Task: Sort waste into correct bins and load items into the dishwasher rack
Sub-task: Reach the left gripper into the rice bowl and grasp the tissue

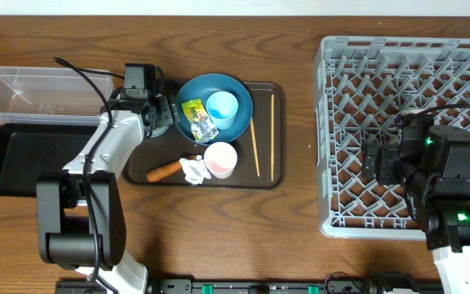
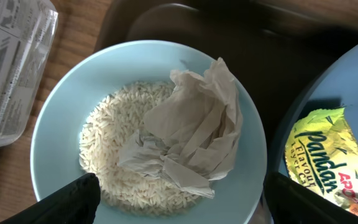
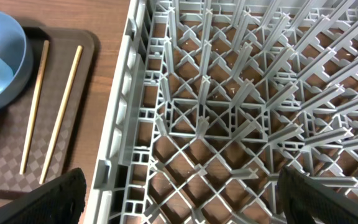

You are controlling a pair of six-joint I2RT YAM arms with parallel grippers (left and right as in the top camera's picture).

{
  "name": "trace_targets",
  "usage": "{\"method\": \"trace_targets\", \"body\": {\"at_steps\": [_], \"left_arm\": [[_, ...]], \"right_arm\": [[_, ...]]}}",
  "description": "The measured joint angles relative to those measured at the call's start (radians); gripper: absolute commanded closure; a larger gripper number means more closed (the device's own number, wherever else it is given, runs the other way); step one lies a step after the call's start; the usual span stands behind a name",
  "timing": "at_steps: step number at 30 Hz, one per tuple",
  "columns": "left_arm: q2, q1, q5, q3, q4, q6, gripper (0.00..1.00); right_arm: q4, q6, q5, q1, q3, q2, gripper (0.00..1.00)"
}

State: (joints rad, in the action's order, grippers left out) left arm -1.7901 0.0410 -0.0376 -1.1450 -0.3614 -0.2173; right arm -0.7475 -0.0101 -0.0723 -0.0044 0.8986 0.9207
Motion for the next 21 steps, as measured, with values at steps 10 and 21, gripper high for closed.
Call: {"method": "trace_targets", "body": {"at_steps": [10,21], "left_arm": [[-0.005,-0.005,-0.015,0.000,0.007,-0.004,0.23],[-0.006,-0.019,-0.019,0.006,0.086,-0.004,0.23]], "right_arm": [[-0.018,0.000,0.000,0.000,0.000,0.000,0.02],[-0.026,0.000,0.001,0.000,0.000,0.000,0.02]]}}
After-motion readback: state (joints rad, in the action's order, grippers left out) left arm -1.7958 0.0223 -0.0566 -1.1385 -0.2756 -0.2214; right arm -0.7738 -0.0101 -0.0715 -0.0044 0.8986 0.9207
